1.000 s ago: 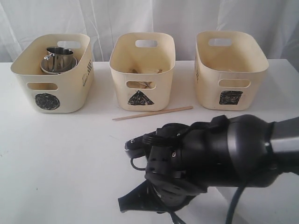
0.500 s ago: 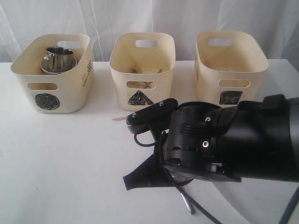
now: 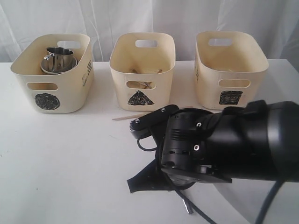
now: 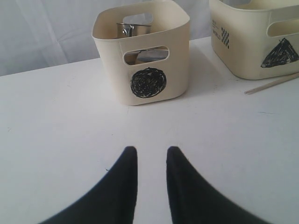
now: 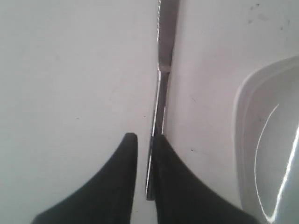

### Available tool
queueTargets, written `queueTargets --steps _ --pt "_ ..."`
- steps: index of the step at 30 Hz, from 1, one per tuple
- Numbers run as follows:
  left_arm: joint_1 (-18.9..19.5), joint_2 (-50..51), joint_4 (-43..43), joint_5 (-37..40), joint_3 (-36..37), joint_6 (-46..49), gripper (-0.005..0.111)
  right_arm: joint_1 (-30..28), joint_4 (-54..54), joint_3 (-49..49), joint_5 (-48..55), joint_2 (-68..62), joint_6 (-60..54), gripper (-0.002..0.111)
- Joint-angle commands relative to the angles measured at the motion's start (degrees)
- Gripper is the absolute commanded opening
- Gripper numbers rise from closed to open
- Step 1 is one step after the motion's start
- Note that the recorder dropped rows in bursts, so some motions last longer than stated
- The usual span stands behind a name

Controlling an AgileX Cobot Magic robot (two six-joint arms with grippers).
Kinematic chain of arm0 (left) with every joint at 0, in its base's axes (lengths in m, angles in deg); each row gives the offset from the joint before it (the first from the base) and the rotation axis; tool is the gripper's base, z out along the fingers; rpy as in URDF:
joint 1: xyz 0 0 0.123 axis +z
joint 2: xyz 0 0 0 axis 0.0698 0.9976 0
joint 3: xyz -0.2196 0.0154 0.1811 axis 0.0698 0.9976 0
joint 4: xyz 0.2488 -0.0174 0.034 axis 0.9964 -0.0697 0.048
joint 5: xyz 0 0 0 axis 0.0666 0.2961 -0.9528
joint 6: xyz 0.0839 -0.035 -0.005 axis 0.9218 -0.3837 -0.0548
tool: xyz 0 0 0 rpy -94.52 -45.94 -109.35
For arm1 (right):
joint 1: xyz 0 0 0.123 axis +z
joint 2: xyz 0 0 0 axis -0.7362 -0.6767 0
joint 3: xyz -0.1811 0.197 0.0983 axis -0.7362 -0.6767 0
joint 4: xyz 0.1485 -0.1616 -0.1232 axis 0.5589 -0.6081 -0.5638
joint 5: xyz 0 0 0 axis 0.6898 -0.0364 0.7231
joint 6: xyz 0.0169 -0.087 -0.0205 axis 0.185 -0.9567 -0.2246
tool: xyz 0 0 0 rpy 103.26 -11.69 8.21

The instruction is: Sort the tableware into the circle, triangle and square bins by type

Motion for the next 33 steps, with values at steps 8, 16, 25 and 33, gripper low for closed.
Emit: queueTargets --steps 8,16,25,33 --pt "-0.02 -0.4 -0.13 -0.01 0.13 -0.53 0.028 -1.98 0.86 -0.41 -0.9 -6.36 4.25 0.043" --pt "-0.02 -0.4 -0.13 -0.01 0.13 -0.53 0.028 -5.04 4.08 -0.31 -3.49 -6.46 5.53 0.043" --pt "-0.02 -0.4 -0.13 -0.01 0.13 -0.53 0.028 -7.59 4.96 -0.31 -2.16 -6.58 7.3 0.043" --pt "-0.02 -0.4 -0.13 -0.01 0.13 -0.53 0.028 -7.59 10.04 -0.31 -3.13 -7.93 2.54 0.043"
